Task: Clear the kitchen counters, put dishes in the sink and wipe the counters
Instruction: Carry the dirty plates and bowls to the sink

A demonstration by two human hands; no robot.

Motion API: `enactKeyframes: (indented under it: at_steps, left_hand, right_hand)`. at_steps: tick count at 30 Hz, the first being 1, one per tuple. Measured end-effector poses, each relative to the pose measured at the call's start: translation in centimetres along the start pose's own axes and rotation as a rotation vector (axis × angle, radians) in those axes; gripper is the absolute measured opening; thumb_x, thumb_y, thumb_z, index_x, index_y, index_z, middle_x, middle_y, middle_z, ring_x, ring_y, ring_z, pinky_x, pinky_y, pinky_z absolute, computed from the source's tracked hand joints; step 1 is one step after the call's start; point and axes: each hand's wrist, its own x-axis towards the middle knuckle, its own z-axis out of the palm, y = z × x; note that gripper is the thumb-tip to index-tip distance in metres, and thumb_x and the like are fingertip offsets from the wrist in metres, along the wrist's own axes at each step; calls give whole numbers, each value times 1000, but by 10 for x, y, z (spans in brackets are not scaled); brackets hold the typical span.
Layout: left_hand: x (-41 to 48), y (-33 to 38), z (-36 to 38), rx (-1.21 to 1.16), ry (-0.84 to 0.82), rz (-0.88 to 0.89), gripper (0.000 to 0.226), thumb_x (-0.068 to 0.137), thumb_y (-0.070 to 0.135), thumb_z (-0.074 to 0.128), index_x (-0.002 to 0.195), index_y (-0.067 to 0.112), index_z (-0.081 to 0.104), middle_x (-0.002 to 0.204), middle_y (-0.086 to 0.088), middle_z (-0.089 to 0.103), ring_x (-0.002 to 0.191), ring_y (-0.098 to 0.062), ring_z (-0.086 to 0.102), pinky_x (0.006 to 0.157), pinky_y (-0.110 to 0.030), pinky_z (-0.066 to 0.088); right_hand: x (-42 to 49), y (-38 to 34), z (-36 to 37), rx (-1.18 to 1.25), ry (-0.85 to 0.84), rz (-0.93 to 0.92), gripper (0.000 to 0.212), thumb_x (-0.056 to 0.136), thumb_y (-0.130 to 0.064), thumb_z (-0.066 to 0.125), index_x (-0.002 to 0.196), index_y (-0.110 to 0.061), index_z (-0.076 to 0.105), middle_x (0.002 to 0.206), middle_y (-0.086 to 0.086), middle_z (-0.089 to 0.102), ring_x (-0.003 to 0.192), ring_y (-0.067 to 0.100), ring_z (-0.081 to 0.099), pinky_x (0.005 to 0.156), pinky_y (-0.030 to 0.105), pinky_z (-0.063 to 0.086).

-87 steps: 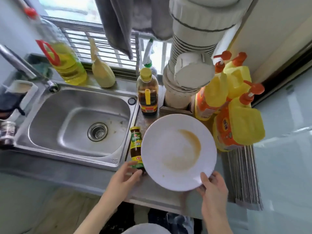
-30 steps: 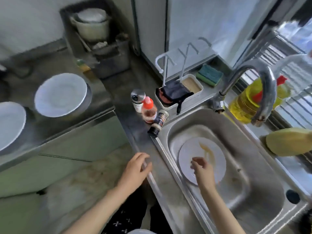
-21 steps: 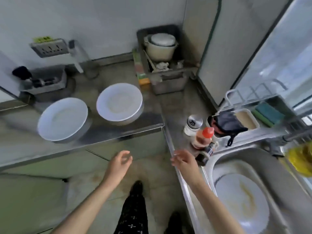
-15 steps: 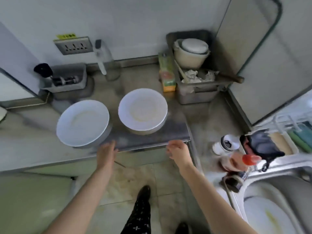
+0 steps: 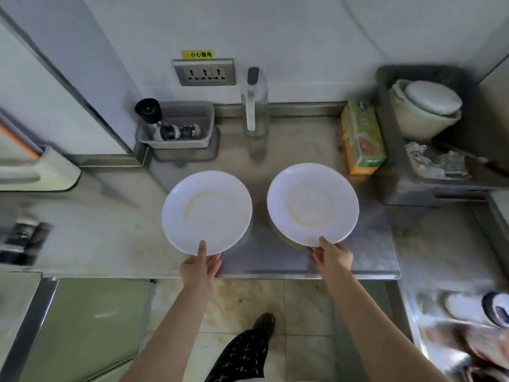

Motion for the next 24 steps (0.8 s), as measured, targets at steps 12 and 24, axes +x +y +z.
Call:
enactKeyframes:
  at_steps: [12, 24]
  left_hand:
    - [-1, 10, -1, 168, -158, 216, 42, 90, 14, 58, 128, 23, 44, 86, 2, 59, 61, -12, 52, 50, -23, 32]
    - [-65, 4, 3, 351, -572, 255, 21, 93, 19, 53, 101, 38, 56, 104, -2, 65, 78, -16, 70, 59, -22, 56]
  right_hand:
    - [-29, -2, -14, 275, -19, -96, 24, 93, 6, 42, 114, -7, 43, 109, 19, 54, 85, 25, 60, 82, 42, 52]
    - [-100, -3, -152, 479, 43, -300, 18, 91, 9, 45, 90, -7, 51, 81, 11, 60, 63, 16, 65, 55, 25, 57]
